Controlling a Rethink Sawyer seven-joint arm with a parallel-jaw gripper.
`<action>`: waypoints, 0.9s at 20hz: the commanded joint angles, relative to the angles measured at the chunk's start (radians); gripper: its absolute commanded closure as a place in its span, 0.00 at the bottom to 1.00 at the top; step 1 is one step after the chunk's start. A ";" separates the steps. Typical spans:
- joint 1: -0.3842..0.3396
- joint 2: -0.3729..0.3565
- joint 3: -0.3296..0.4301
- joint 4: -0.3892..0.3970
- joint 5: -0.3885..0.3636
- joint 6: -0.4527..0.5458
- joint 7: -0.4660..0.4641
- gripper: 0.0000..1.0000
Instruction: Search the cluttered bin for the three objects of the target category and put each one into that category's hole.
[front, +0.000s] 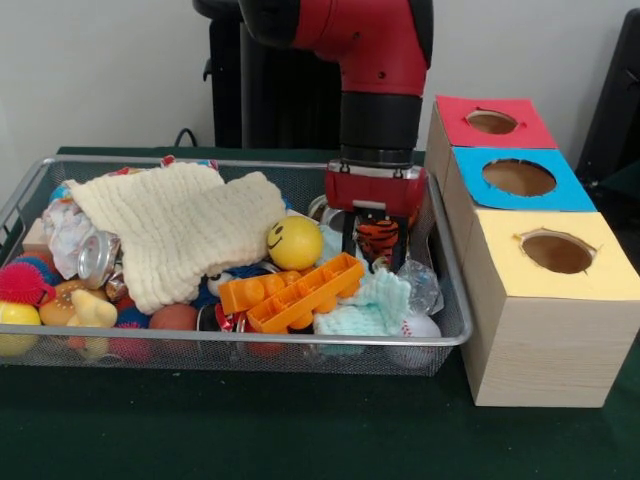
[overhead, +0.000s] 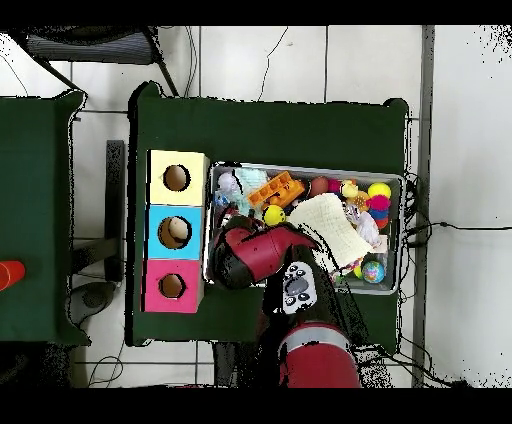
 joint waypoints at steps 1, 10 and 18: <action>-0.037 0.108 0.147 -0.165 0.030 0.135 -0.061 0.00; -0.089 0.062 0.227 -0.156 0.037 0.235 -0.104 0.00; -0.128 -0.005 0.288 -0.126 0.050 0.301 -0.111 0.00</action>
